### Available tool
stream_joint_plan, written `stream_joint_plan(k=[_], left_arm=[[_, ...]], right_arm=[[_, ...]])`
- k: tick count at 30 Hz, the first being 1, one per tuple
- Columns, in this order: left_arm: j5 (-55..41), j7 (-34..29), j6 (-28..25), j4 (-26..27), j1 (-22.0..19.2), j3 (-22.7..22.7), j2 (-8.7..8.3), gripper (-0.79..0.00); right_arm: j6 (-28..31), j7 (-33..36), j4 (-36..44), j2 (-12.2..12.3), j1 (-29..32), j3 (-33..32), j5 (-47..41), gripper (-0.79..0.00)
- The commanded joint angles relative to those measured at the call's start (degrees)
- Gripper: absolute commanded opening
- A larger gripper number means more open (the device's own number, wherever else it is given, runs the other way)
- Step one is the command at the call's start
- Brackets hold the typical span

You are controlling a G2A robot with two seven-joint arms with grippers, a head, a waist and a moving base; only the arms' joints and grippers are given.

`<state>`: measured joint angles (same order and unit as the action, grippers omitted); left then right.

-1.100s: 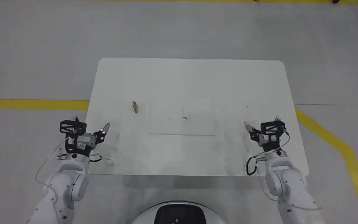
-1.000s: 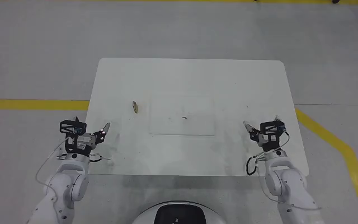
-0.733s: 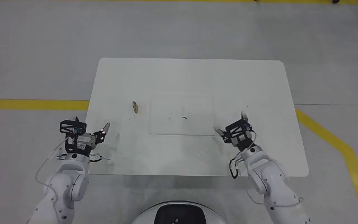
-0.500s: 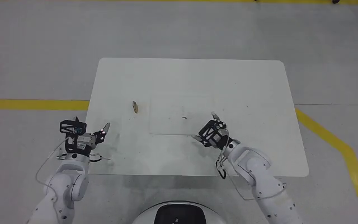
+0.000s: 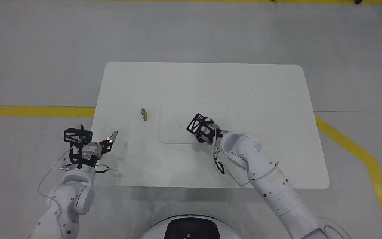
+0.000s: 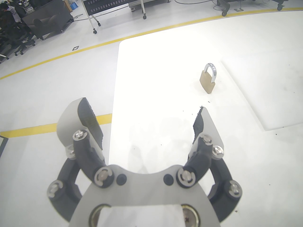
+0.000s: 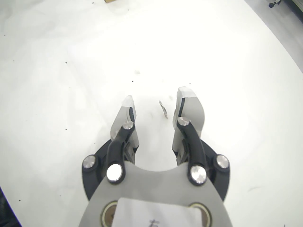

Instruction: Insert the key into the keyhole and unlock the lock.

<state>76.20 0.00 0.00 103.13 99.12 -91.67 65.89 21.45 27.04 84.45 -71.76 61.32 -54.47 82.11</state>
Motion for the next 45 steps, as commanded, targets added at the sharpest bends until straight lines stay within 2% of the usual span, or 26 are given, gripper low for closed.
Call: stream_joint_plan(k=[1,3,4,5,6,15,22,26,29,33,37,45], left_arm=[[0.00,0.00,0.00,0.00,0.00,0.00,0.00,0.000],[0.00,0.00,0.00,0.00,0.00,0.00,0.00,0.000],[0.00,0.00,0.00,0.00,0.00,0.00,0.00,0.000],[0.00,0.00,0.00,0.00,0.00,0.00,0.00,0.000],[0.00,0.00,0.00,0.00,0.00,0.00,0.00,0.000],[0.00,0.00,0.00,0.00,0.00,0.00,0.00,0.000],[0.00,0.00,0.00,0.00,0.00,0.00,0.00,0.000],[0.00,0.00,0.00,0.00,0.00,0.00,0.00,0.000],[0.00,0.00,0.00,0.00,0.00,0.00,0.00,0.000],[0.00,0.00,0.00,0.00,0.00,0.00,0.00,0.000],[0.00,0.00,0.00,0.00,0.00,0.00,0.00,0.000],[0.00,0.00,0.00,0.00,0.00,0.00,0.00,0.000]], right_arm=[[-0.29,0.81,-1.63,-0.38,-1.58,1.13,0.83,-0.440],[0.29,1.09,-2.64,-0.69,-2.65,2.14,1.40,-0.517],[0.10,1.43,-2.97,-0.80,-3.07,2.49,2.14,-0.588],[-0.40,1.70,-3.09,-0.89,-3.37,2.86,3.21,-0.736],[-0.76,1.59,-3.01,-0.99,-3.45,3.23,3.90,-0.785],[0.94,-2.00,2.15,-0.05,-1.03,1.33,9.36,-0.785],[1.61,-7.62,9.49,1.18,3.75,-4.22,7.02,-0.785],[0.57,-12.69,11.77,1.41,7.37,-8.84,-3.74,-0.785],[3.63,-14.96,12.11,1.45,10.24,-12.30,-18.80,-0.785],[7.16,-12.39,10.67,1.77,12.28,-17.40,-39.22,-0.785],[8.65,-10.12,10.16,2.21,14.45,-21.37,-52.06,-0.785],[10.16,-9.85,9.96,2.48,15.31,-22.97,-54.03,-0.785]])
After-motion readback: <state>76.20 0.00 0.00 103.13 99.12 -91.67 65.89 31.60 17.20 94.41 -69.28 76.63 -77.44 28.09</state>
